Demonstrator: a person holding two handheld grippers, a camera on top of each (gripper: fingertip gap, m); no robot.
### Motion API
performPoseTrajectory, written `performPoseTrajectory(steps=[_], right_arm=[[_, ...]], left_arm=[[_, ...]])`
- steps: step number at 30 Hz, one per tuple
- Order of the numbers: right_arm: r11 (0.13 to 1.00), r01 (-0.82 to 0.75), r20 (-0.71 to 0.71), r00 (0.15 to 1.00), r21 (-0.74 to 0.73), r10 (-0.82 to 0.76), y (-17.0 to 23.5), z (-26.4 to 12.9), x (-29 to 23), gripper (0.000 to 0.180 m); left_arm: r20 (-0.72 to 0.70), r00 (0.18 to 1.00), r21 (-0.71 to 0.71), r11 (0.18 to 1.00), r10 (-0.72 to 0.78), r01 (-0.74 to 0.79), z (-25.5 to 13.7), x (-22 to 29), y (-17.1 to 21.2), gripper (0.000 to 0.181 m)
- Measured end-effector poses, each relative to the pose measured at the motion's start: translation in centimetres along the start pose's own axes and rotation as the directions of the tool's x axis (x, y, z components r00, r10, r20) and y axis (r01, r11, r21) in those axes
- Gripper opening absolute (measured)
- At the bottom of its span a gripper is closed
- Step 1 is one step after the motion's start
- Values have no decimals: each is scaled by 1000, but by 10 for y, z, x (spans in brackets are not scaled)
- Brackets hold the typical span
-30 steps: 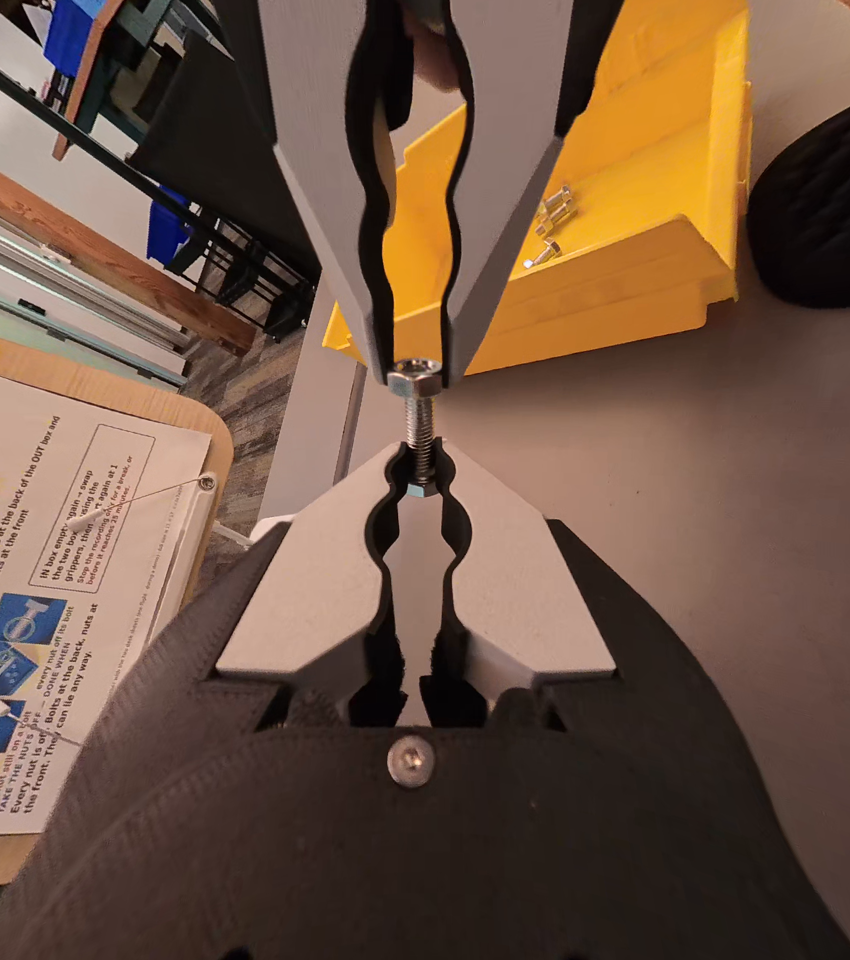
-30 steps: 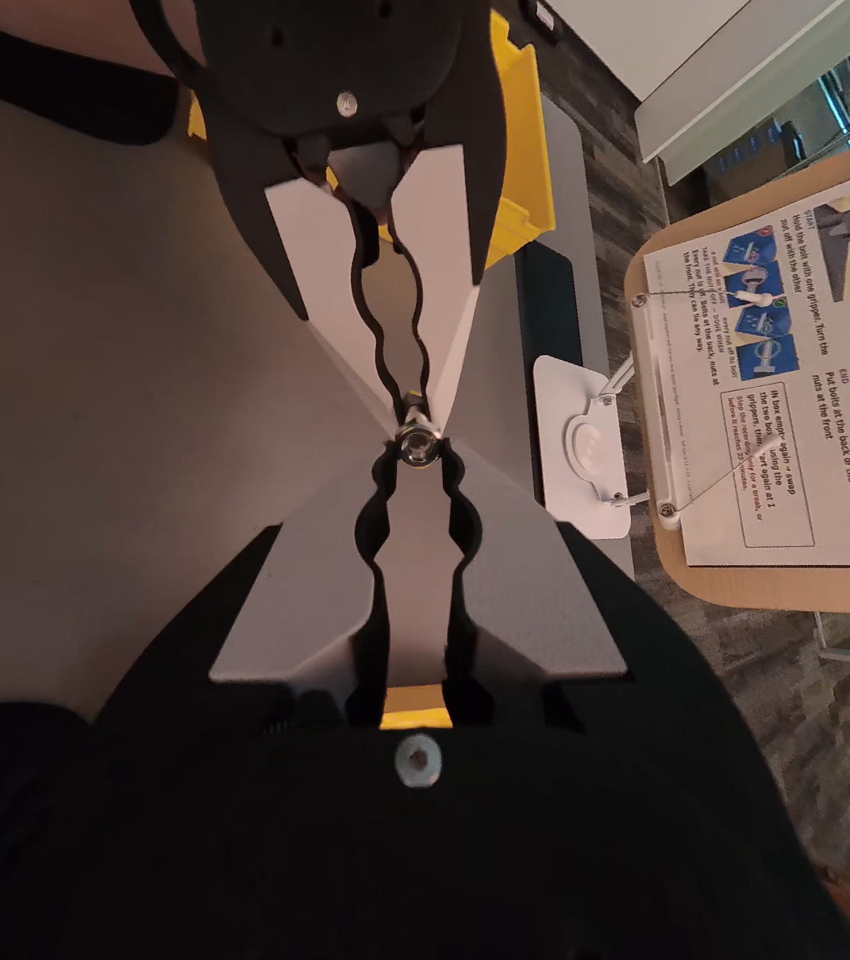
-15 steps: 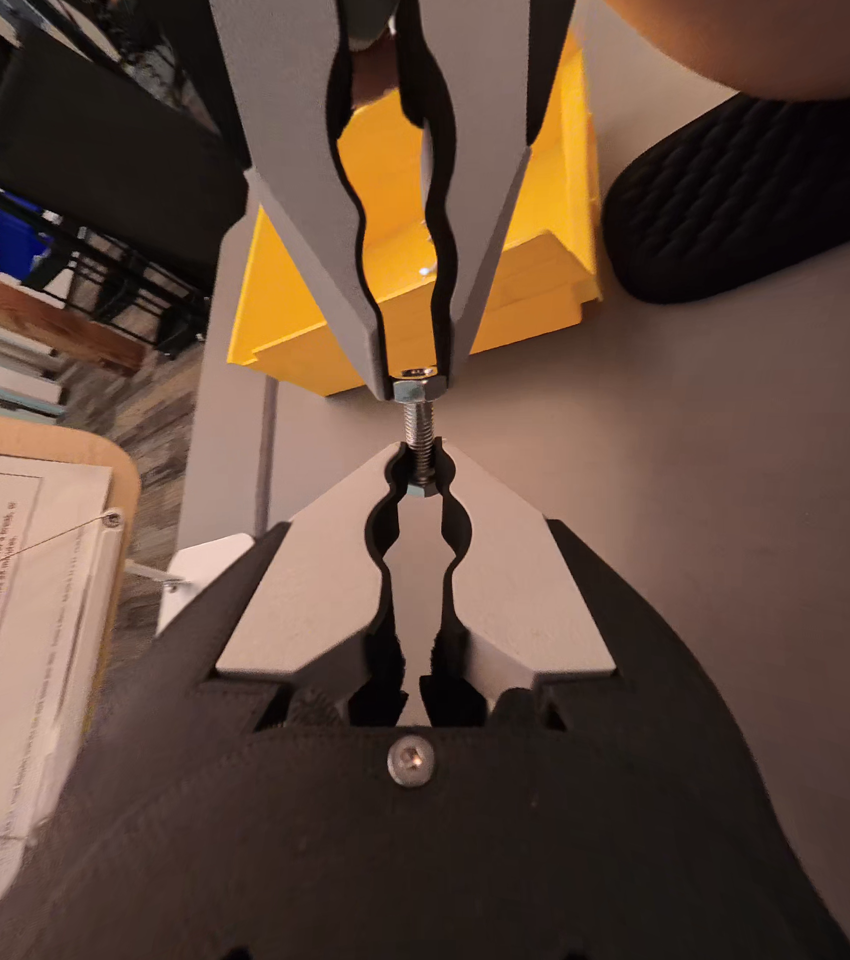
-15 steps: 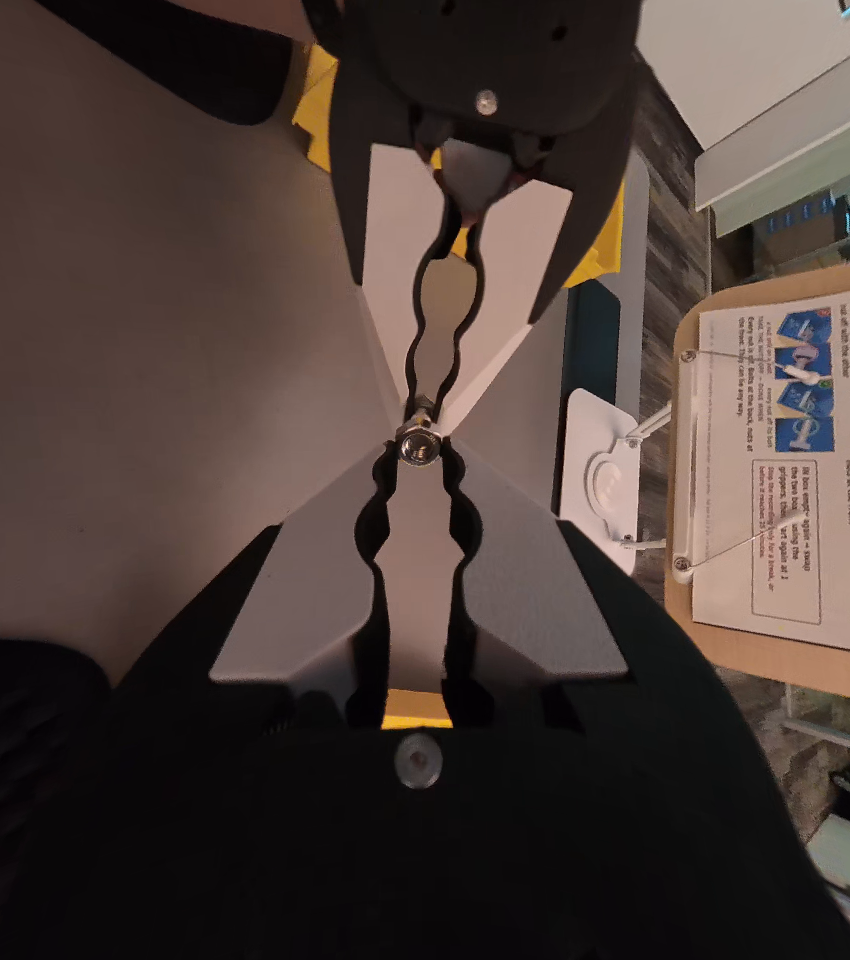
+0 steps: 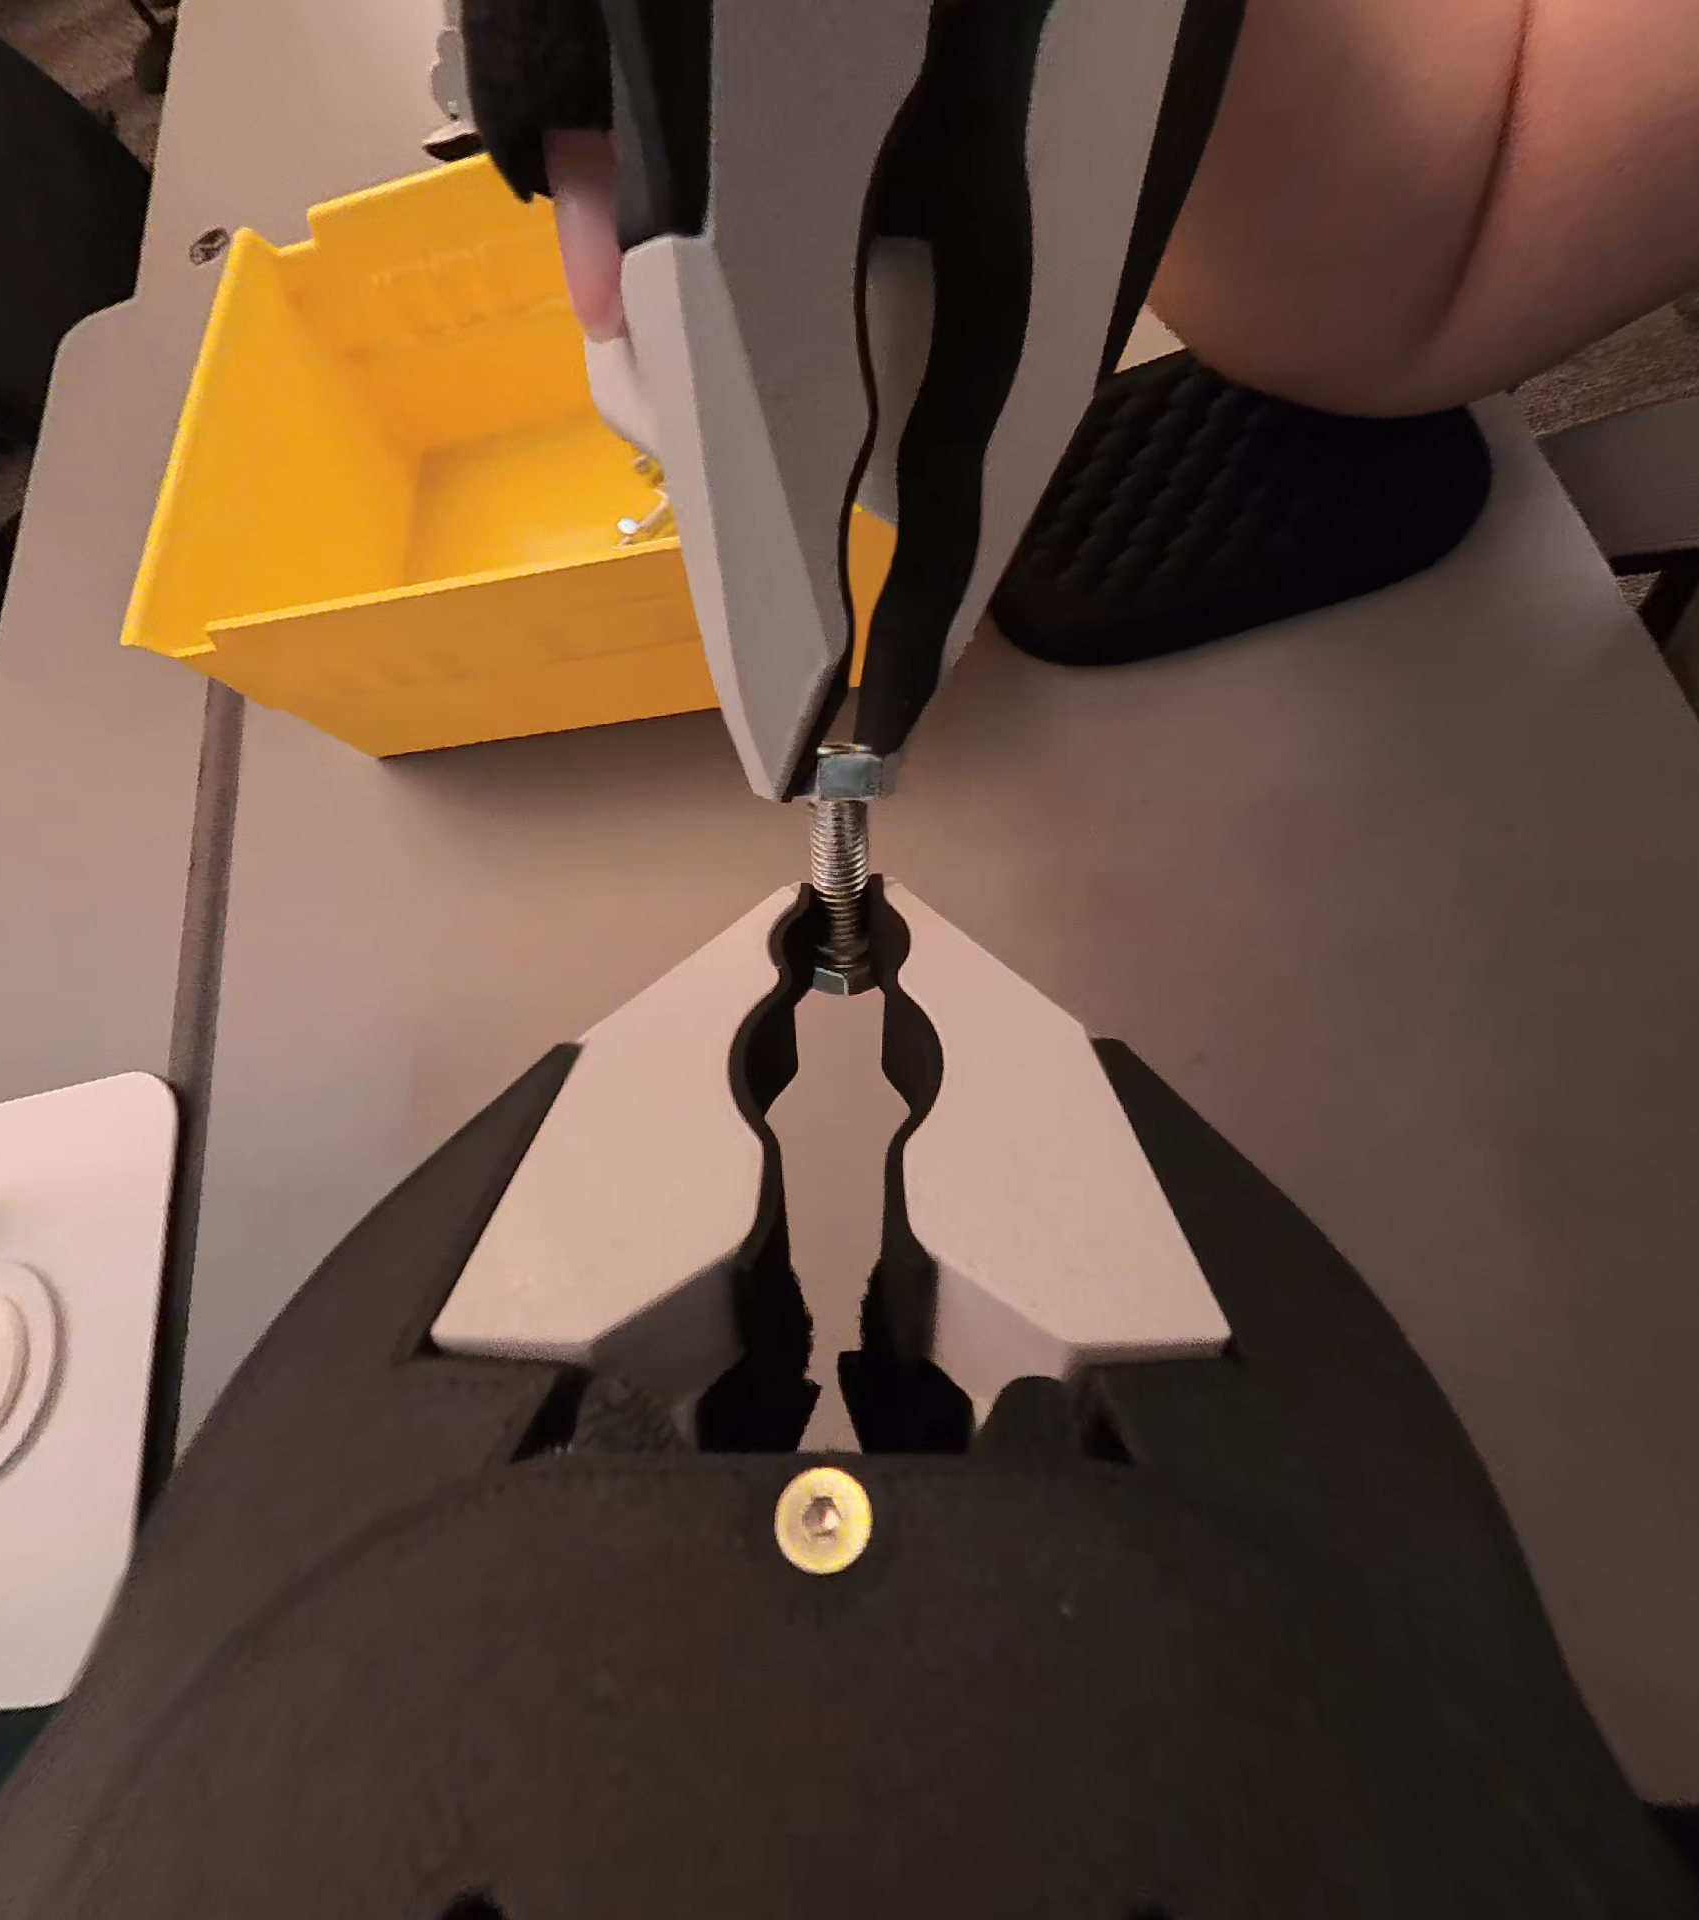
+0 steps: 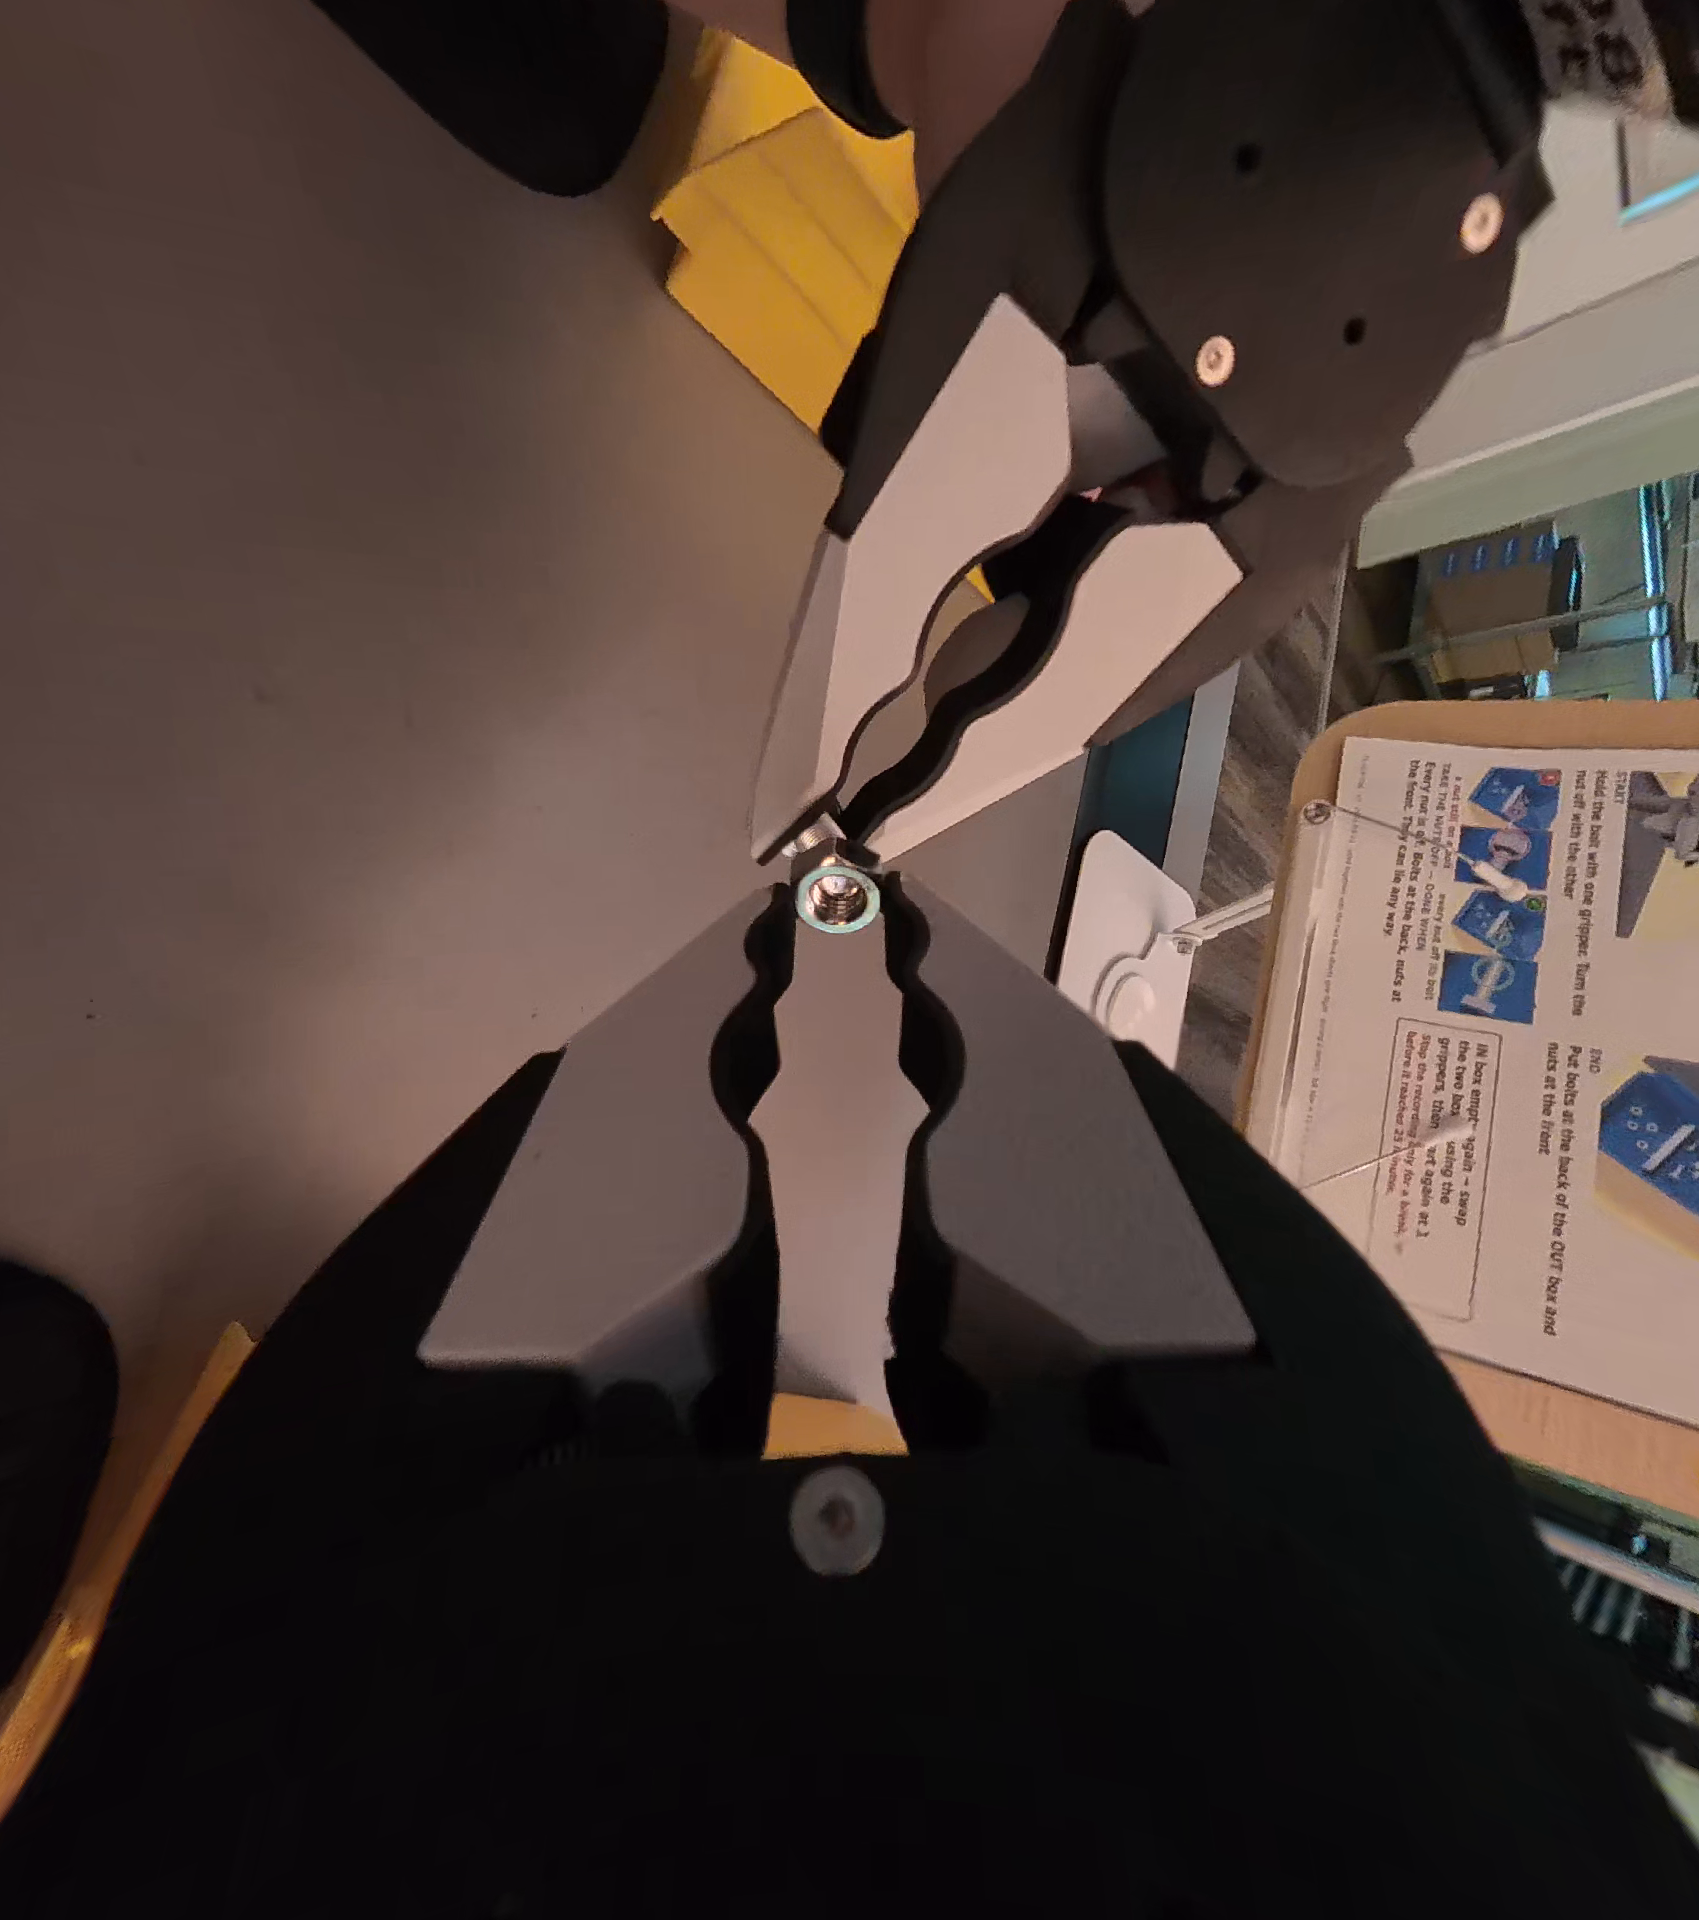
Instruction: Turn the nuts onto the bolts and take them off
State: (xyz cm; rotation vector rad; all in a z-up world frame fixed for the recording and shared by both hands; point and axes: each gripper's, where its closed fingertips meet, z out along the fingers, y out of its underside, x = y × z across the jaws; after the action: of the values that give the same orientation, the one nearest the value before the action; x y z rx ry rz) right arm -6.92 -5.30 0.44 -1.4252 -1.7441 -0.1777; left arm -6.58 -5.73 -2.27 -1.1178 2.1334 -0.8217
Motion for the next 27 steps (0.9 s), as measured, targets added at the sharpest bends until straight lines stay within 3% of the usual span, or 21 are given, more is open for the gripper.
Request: performPoseTrajectory(steps=[1, 6, 12, 19, 27], right_arm=[[999, -39, 0, 999, -2, 39, 2, 1, 3, 17], [932, -361, 48, 932, 32, 359, 7, 5, 17, 16], [723, -688, 174, 722, 72, 670, 8, 8, 30, 16], [546, -826, 278, 562, 140, 779, 3, 4, 44, 16], [225, -971, 504, 235, 83, 831, -2, 2, 51, 16]], left_arm=[[23, 1000, -3, 1000, 2, -2, 0, -3, 0, 7], [181, 982, -51, 998, 50, -42, -6, -23, 1, 7], [364, 913, -169, 977, 184, -130, -16, -42, 3, 7], [483, 835, -211, 961, 264, -182, -28, -55, -5, 7], [585, 683, -346, 896, 437, -278, -40, -65, -11, 7]])
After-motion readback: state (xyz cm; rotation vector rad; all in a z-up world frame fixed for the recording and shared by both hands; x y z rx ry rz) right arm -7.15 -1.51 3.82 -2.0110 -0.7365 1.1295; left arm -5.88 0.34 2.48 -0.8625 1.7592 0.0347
